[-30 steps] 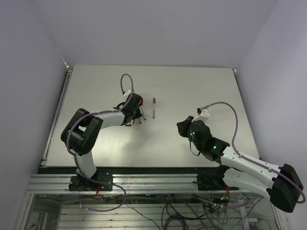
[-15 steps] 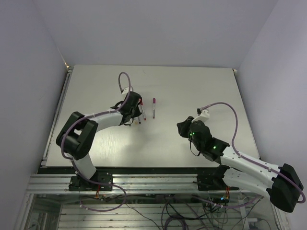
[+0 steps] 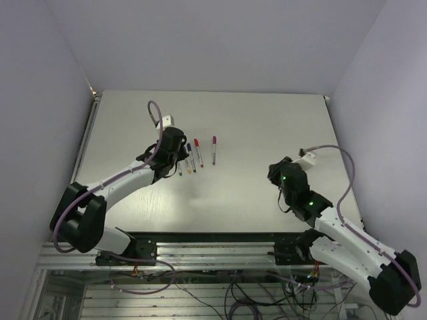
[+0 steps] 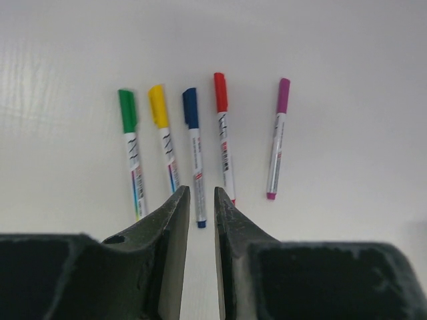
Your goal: Insert the pens into the pen caps
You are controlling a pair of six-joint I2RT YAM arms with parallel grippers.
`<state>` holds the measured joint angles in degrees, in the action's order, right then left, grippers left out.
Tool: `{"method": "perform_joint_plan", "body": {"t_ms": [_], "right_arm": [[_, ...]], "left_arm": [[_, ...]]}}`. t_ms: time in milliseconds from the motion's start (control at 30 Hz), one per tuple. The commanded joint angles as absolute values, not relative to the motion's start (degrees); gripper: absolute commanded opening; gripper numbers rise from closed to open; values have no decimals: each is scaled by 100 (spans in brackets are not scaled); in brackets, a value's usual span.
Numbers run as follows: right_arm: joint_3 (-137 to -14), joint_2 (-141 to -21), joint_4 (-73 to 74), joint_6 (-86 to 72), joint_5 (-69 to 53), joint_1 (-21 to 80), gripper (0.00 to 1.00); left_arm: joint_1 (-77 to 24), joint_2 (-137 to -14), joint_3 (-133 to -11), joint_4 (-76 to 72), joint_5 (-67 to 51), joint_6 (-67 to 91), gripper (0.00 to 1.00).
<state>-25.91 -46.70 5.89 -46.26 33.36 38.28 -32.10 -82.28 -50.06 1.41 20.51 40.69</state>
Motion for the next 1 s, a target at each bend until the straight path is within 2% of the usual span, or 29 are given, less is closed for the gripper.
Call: {"method": "perform_joint_plan", "body": {"t_ms": [0,233,400,467,567,800,967], "right_arm": [[-2445,-4346,789,-4572,2594,2567,25],[-2649,-4702,1140,-4365,1818,1188,26],[-2734,-4623,1338,-4177,2032,1151,31],[-2741,-4479,1502,-4239,2257,1151,42],[-2738,-4270,1746,-4500,2554,1151,52],[-3022,-4505,2709,-5750,3110,1151,54],[-3346,-4914,3170,-5950,3302,1151,54]], "left_arm": [[-3268,-7691,-4843,519,2485,3964,30],[-3310,-6807,-4535,879,2767,3991,31],[-3308,-6430,-4440,1211,2898,3956,31],[-3313,-6352,-4410,1290,2929,3961,31],[-3313,-6322,-4395,1376,2936,4001,31],[-3313,-6303,-4317,1372,2804,4084,31],[-3313,-6378,-4378,1450,2816,4056,31]]}}
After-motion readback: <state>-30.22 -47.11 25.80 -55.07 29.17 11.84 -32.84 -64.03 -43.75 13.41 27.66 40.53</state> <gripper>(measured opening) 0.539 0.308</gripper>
